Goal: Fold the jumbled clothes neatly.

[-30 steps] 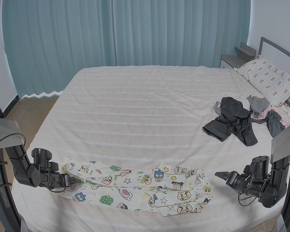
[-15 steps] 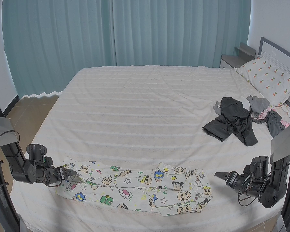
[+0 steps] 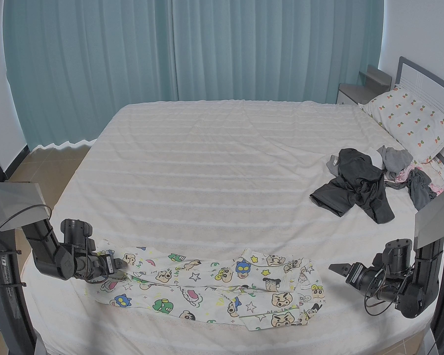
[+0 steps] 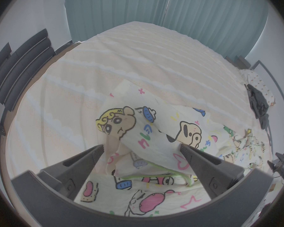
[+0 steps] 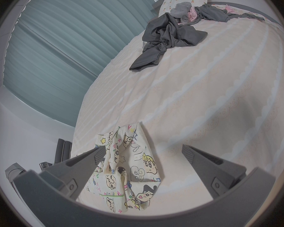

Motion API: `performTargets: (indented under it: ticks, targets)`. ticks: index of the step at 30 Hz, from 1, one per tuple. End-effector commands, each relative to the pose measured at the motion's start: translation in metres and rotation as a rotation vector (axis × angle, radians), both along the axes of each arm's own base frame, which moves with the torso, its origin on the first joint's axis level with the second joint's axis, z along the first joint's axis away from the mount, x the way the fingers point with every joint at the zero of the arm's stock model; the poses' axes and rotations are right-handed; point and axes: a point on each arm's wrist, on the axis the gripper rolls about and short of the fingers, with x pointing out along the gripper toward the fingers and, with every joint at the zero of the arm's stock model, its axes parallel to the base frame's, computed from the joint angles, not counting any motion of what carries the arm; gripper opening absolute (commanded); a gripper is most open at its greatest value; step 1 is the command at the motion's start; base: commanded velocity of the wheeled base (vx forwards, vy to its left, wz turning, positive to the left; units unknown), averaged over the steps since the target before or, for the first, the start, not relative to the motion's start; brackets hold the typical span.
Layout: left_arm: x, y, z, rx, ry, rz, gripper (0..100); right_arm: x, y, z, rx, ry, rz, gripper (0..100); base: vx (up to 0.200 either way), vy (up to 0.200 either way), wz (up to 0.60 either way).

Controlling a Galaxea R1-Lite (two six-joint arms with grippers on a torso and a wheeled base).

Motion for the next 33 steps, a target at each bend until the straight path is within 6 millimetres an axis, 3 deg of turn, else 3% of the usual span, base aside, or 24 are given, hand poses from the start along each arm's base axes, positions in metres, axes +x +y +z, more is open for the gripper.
performTargets:
  ticks: [1,12,13,23,33]
  targets:
    - [0.002,-0.006,-0.009,0.025,0.025,-0.008,100,0.001,0.0,0.001,0.003,-0.012,0.001,100,0.0,0.0,0.0]
    - [0.004,-0.018,-0.011,0.045,0.034,-0.051,100,0.001,0.0,0.001,0.003,-0.013,0.001,100,0.0,0.0,0.0]
    - [0.005,-0.018,-0.012,0.056,0.033,-0.045,0,0.001,0.0,0.001,0.003,-0.013,0.0,100,0.0,0.0,0.0]
    - [0.004,-0.012,-0.011,0.052,0.034,-0.018,0,0.0,0.0,0.001,0.002,-0.01,0.0,100,0.0,0.0,0.0]
    - [0.004,0.012,0.011,0.056,-0.026,0.054,0,0.0,0.0,0.001,0.002,-0.01,0.001,100,0.0,0.0,0.0]
